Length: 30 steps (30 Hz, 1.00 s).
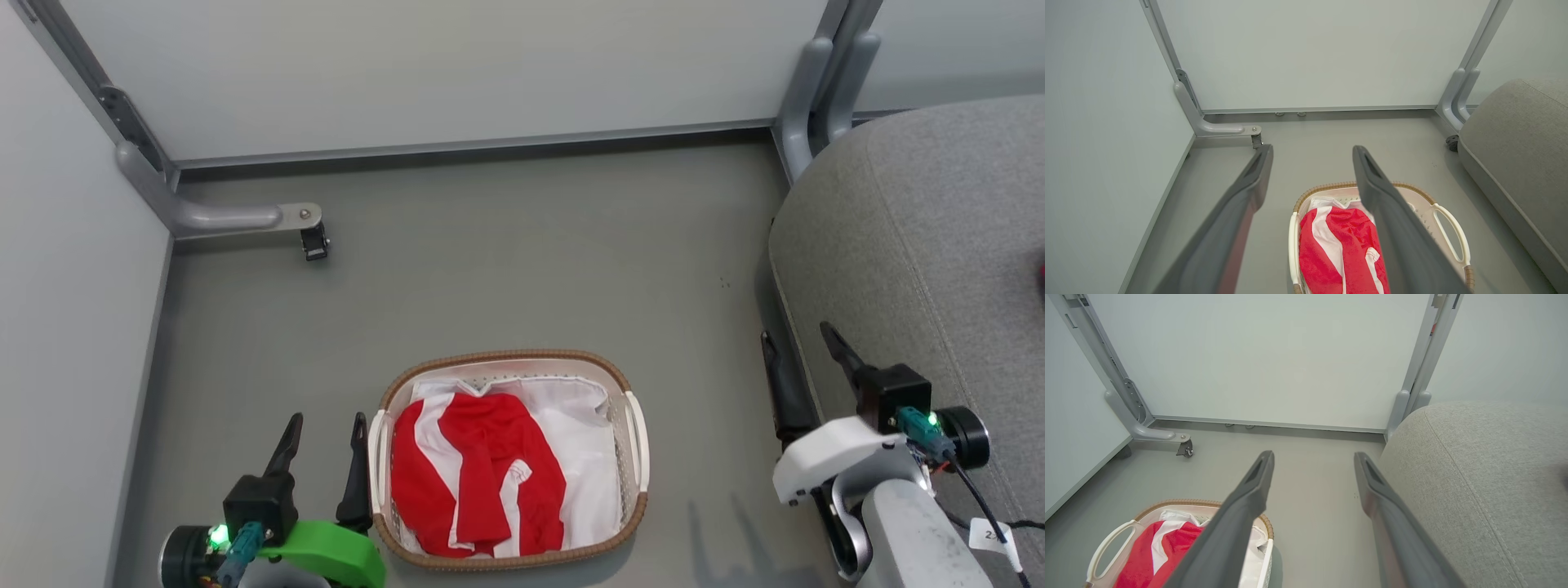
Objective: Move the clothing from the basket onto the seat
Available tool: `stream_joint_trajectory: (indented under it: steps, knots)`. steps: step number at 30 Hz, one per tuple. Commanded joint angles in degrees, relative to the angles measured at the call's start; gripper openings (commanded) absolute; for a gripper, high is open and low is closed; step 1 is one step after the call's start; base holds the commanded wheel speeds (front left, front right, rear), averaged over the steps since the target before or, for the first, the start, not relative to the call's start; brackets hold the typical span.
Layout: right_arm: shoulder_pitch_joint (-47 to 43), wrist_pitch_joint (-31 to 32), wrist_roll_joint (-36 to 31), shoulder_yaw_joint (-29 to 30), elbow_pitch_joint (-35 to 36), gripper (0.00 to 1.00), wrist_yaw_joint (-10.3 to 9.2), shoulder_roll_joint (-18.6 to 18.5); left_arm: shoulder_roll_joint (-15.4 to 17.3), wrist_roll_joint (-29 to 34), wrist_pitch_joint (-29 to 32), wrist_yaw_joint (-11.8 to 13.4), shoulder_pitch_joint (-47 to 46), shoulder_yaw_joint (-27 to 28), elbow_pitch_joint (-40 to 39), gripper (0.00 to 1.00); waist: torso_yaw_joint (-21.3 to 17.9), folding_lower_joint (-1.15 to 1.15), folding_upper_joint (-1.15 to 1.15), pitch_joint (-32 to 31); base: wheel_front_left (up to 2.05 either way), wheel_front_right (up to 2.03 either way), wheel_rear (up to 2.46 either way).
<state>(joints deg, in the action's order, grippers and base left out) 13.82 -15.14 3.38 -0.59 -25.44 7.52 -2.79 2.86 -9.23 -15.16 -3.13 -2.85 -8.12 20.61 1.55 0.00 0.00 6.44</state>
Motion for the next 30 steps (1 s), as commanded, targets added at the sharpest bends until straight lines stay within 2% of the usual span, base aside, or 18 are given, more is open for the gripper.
stream_joint_trajectory:
  steps: [1, 16, 21, 30]
  knots:
    - [1.54, -0.02, 0.12, -0.12, 0.83, 1.0, -0.06, -0.29, 0.12, -0.09, 0.01, -0.49, -1.97, -0.89, 0.56, 1.0, -1.16, 0.0, 0.0, 4.25, 0.0, 0.0, 0.0]
    - [13.12, -0.01, 1.85, -3.97, 8.44, 1.0, -0.06, -0.26, 0.19, -1.06, 0.01, -0.67, -20.02, -9.54, 16.89, 1.0, -7.12, 0.0, 0.0, 24.13, 0.0, 0.0, 0.0]
    - [15.57, -0.01, 2.97, -5.37, 10.36, 1.0, -0.06, -0.26, 0.22, -0.41, 0.01, 0.34, -25.87, -10.53, 23.02, 1.0, -8.94, 0.0, 0.0, 28.97, 0.0, 0.0, 0.0]
    - [18.11, -0.01, 5.76, -6.95, 12.63, 1.0, -0.06, -0.24, 0.58, 1.5, 0.0, 0.28, -34.35, -11.51, 33.63, 1.0, -11.7, 0.0, 0.0, 35.07, 0.0, 0.0, 0.0]
